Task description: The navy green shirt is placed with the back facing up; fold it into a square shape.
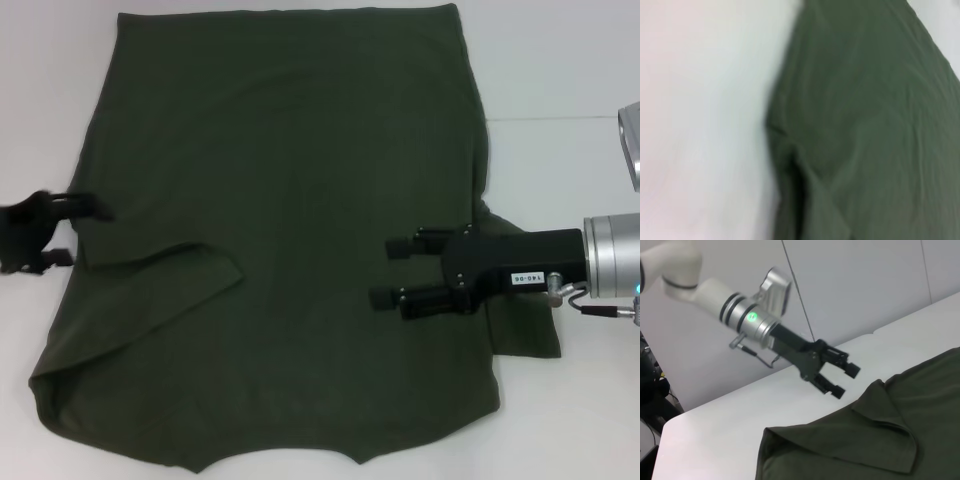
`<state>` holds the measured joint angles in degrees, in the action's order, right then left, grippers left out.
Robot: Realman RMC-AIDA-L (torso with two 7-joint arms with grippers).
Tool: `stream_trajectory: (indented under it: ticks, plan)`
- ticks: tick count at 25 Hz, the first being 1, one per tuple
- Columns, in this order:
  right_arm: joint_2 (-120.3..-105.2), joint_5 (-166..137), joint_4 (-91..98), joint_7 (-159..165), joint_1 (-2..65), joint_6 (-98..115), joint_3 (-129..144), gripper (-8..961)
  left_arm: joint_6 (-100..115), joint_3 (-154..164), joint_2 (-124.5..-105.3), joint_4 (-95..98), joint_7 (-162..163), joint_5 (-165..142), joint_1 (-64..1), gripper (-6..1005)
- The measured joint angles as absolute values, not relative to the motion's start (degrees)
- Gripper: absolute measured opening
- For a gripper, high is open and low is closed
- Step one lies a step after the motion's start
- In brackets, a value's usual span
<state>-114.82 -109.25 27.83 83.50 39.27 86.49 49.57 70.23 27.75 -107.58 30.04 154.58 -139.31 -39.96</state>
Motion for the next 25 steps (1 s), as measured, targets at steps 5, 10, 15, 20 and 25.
stream_trajectory:
  ticks: [5,10,15,20,25]
  plan:
    - [-114.61,-109.25,27.80,83.50,39.29,86.50,49.57,904,66.86,27.18,-108.20,28.04,152.09,-135.33,-37.65,919]
    - [-114.49,-109.25,27.85,83.50,39.29,86.55,49.57,904,63.10,27.36,-108.92,25.03,150.04,-135.07,-38.84,919]
    - [-114.47,-109.25,27.63,83.50,39.27,86.57,49.57,904,60.75,27.94,-109.64,24.65,149.75,-135.46,-40.33,919]
    - [-114.54,-109.25,27.51,83.50,38.83,86.65,49.48,903,58.75,28.03,-109.68,24.32,149.41,-135.85,-40.66,919]
    - [-114.60,-109.25,27.42,83.82,38.68,86.67,49.44,903,58.46,28.02,-109.46,24.57,149.14,-135.87,-40.30,920]
